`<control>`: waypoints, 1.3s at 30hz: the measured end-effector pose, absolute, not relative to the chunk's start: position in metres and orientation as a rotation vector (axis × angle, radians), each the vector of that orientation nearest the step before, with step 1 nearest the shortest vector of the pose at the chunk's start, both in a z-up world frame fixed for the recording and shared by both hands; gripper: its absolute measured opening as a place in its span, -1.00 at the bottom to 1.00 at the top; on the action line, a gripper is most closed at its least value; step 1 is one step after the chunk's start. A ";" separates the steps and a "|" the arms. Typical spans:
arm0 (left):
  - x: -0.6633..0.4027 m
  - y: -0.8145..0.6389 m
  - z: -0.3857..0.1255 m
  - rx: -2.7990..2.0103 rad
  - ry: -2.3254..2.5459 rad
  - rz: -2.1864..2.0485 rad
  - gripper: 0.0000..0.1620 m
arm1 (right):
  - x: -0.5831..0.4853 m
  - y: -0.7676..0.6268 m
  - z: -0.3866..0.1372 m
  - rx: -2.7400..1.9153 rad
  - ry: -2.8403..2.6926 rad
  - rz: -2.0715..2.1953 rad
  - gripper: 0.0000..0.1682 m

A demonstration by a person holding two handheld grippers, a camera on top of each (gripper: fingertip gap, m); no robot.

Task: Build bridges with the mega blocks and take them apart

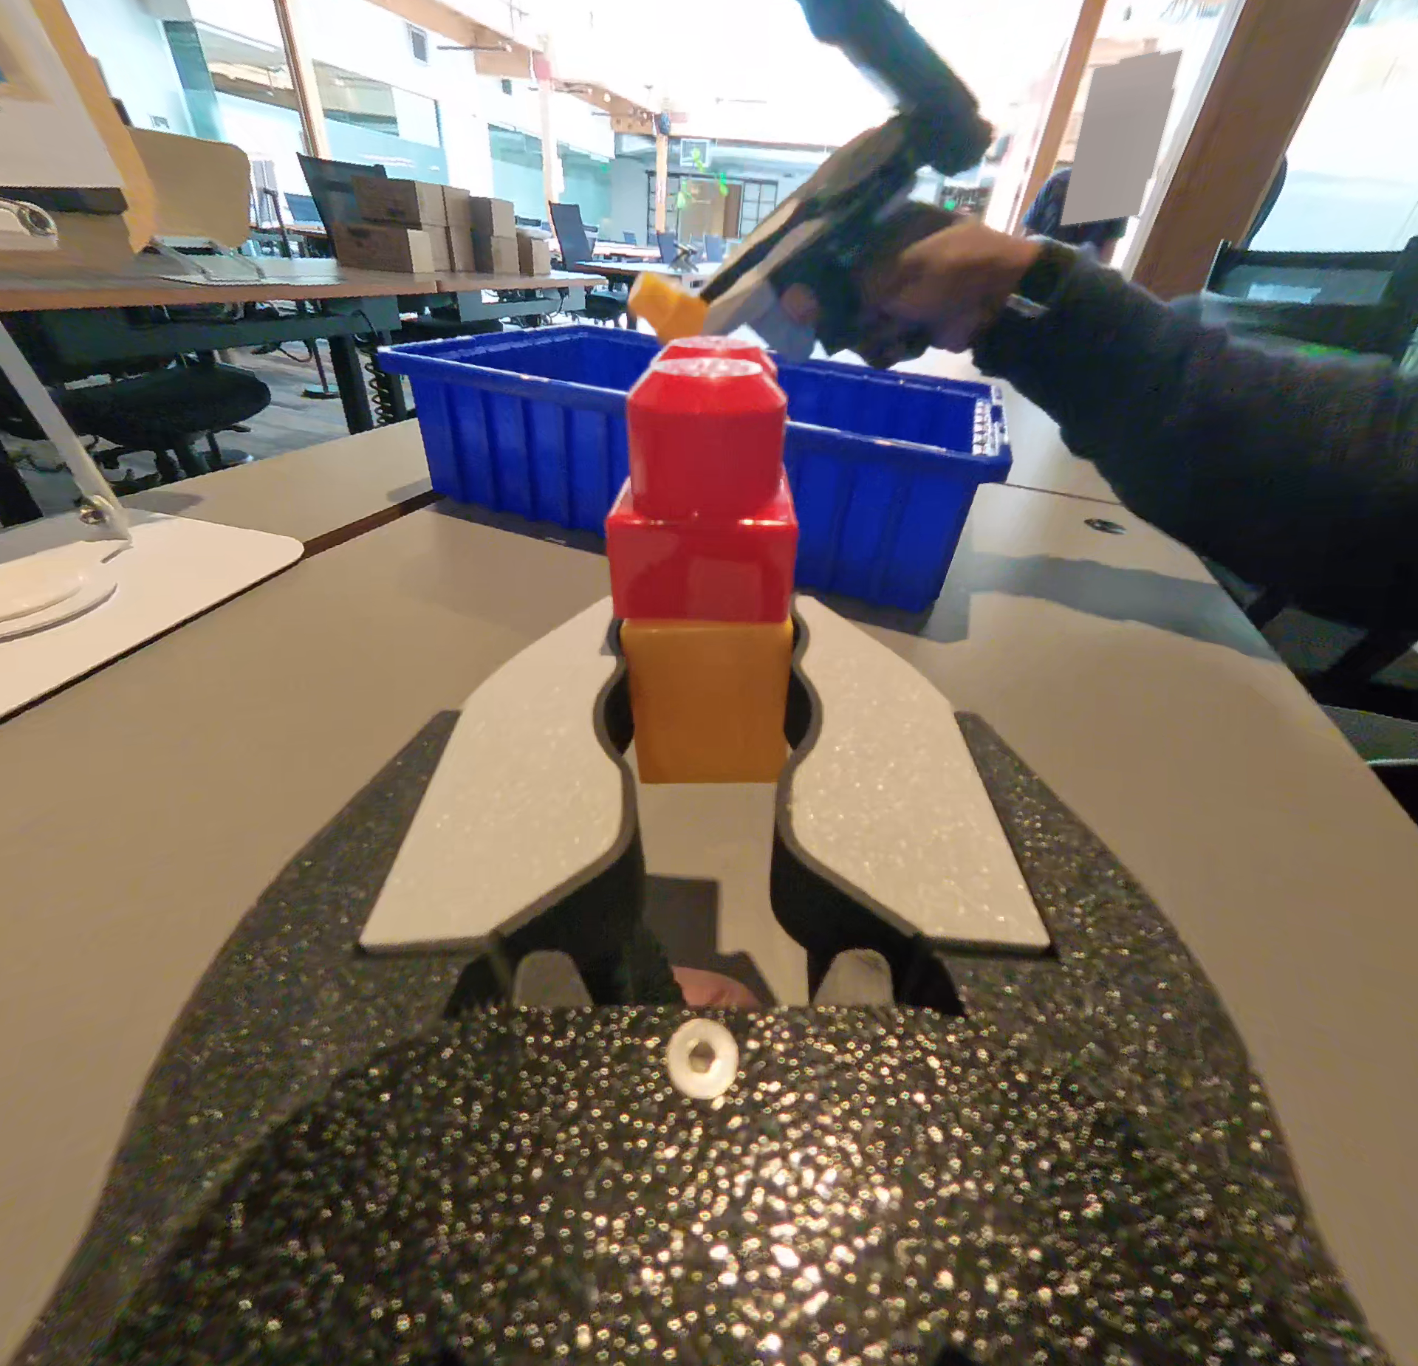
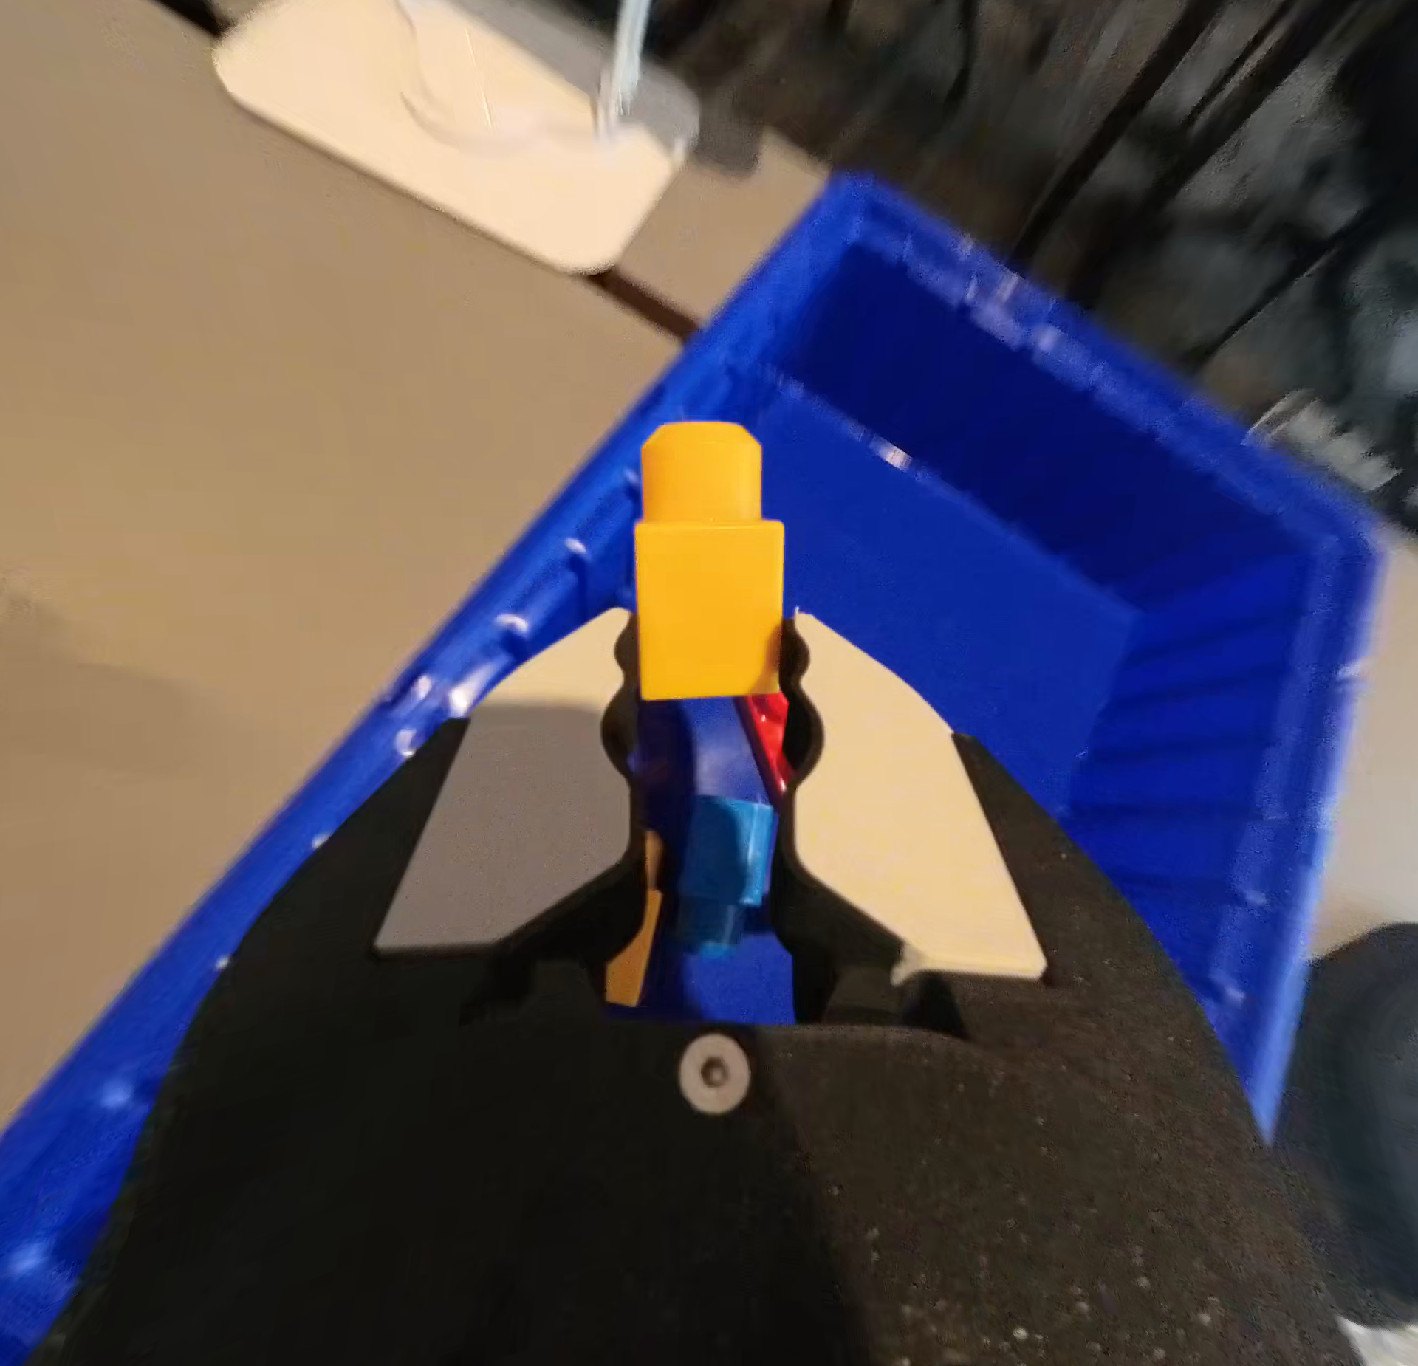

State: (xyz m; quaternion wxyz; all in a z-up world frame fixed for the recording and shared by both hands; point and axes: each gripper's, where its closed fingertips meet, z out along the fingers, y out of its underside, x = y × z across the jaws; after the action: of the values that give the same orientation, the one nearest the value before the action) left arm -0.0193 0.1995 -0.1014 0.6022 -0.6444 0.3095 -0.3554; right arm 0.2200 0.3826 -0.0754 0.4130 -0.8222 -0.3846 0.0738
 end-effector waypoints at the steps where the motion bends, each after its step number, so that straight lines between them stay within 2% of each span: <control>1: -0.018 0.200 -0.102 -1.497 0.723 -0.818 -0.56 | 0.225 0.391 -0.094 -2.152 -0.972 0.227 -0.58; 4: -0.016 0.199 -0.104 -1.500 0.739 -0.807 -0.56 | 0.233 0.410 -0.135 -2.288 -1.013 0.249 -0.58; 10: -0.013 0.197 -0.106 -1.508 0.764 -0.795 -0.56 | 0.218 0.411 -0.166 -2.402 -0.995 0.358 -0.56; 11: -0.013 0.197 -0.106 -1.510 0.766 -0.791 -0.56 | 0.220 0.412 -0.166 -2.406 -0.973 0.333 -0.48; 12: -0.012 0.197 -0.107 -1.512 0.770 -0.788 -0.56 | 0.222 0.413 -0.162 -2.399 -0.947 0.317 -0.37; 15: -0.007 0.195 -0.109 -1.517 0.804 -0.768 -0.56 | 0.228 0.413 -0.132 -2.297 -0.878 0.256 -0.25; 18: -0.001 0.191 -0.115 -1.526 0.869 -0.727 -0.56 | 0.209 0.389 -0.071 -2.037 -0.884 0.189 -0.27; 20: 0.003 0.190 -0.120 -1.535 0.910 -0.692 -0.56 | 0.160 0.340 -0.032 -1.818 -1.014 0.280 -0.34; 22: 0.003 0.191 -0.125 -1.542 0.950 -0.623 -0.56 | 0.096 0.272 -0.020 -1.629 -1.228 0.444 -0.42; 24: -0.003 0.194 -0.133 -1.551 1.007 -0.502 -0.56 | 0.044 0.217 -0.039 -1.529 -1.431 0.529 -0.39; 28: -0.029 0.206 -0.151 -1.547 1.176 -0.074 -0.56 | -0.010 0.194 -0.096 -1.408 -1.586 0.480 -0.17; 31: -0.043 0.207 -0.166 -1.499 1.345 0.191 -0.56 | -0.023 0.193 -0.123 -1.336 -1.612 0.505 -0.14; 35: -0.036 0.202 -0.167 -1.431 1.419 0.223 -0.55 | -0.019 0.199 -0.149 -1.205 -1.676 0.352 -0.23; 39: -0.028 0.197 -0.170 -1.393 1.461 0.207 -0.56 | -0.019 0.195 -0.160 -1.113 -1.740 0.261 -0.44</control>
State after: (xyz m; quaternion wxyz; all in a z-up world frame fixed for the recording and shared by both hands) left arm -0.0283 0.1967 -0.1696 0.5278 -0.5830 0.6116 0.0866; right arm -0.0192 0.1949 -0.1598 0.5052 -0.4614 -0.7213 0.1082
